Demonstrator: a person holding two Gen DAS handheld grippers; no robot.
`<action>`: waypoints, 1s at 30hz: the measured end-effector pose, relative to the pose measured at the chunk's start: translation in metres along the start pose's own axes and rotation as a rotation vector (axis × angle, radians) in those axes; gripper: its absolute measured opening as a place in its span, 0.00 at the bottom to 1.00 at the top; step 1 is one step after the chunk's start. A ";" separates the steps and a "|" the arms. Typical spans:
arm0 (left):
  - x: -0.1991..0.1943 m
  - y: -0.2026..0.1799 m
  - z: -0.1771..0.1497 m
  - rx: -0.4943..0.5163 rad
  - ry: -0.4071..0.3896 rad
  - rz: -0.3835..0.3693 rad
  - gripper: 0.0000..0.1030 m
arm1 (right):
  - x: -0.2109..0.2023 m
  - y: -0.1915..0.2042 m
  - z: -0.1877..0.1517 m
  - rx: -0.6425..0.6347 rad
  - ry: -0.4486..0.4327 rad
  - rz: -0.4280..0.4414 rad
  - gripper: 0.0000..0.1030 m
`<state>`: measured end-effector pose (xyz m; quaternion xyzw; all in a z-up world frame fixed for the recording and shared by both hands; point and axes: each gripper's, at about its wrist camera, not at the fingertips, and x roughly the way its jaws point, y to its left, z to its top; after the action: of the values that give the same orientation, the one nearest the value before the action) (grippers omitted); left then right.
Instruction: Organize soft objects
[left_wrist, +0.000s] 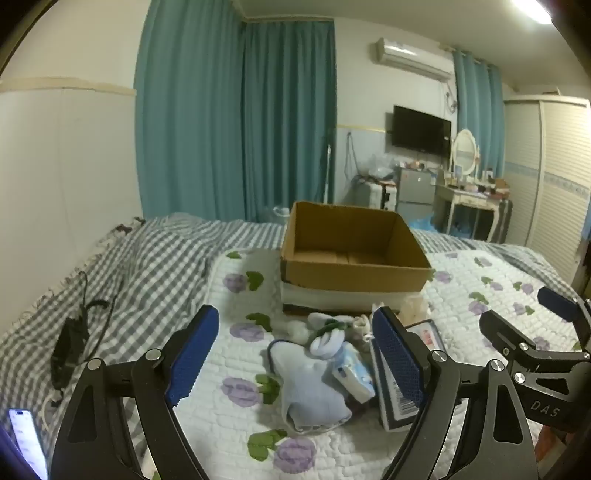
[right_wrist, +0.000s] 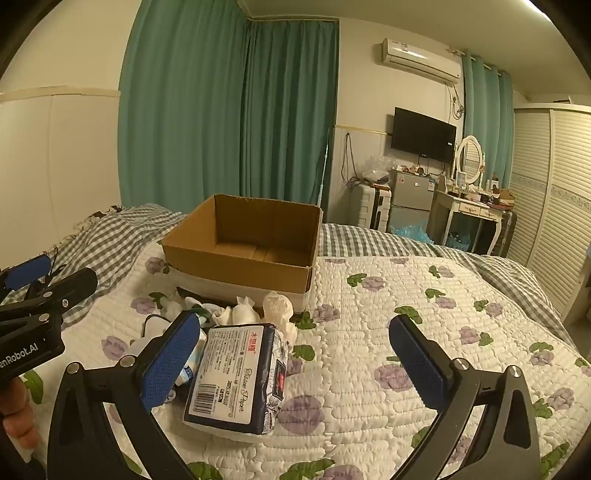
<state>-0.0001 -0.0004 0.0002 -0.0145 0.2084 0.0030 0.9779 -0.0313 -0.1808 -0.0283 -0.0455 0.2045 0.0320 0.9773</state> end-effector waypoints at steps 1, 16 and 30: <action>0.000 0.000 0.000 0.000 -0.001 0.000 0.84 | 0.001 0.000 -0.005 0.001 0.001 0.002 1.00; 0.000 0.000 0.000 0.000 0.001 -0.002 0.84 | 0.003 0.002 -0.006 -0.002 0.005 0.001 1.00; 0.001 -0.003 -0.004 0.000 0.005 -0.002 0.84 | 0.003 0.001 -0.003 -0.006 0.014 0.003 1.00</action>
<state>-0.0011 -0.0040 -0.0034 -0.0148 0.2106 0.0020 0.9775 -0.0300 -0.1803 -0.0326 -0.0481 0.2114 0.0339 0.9756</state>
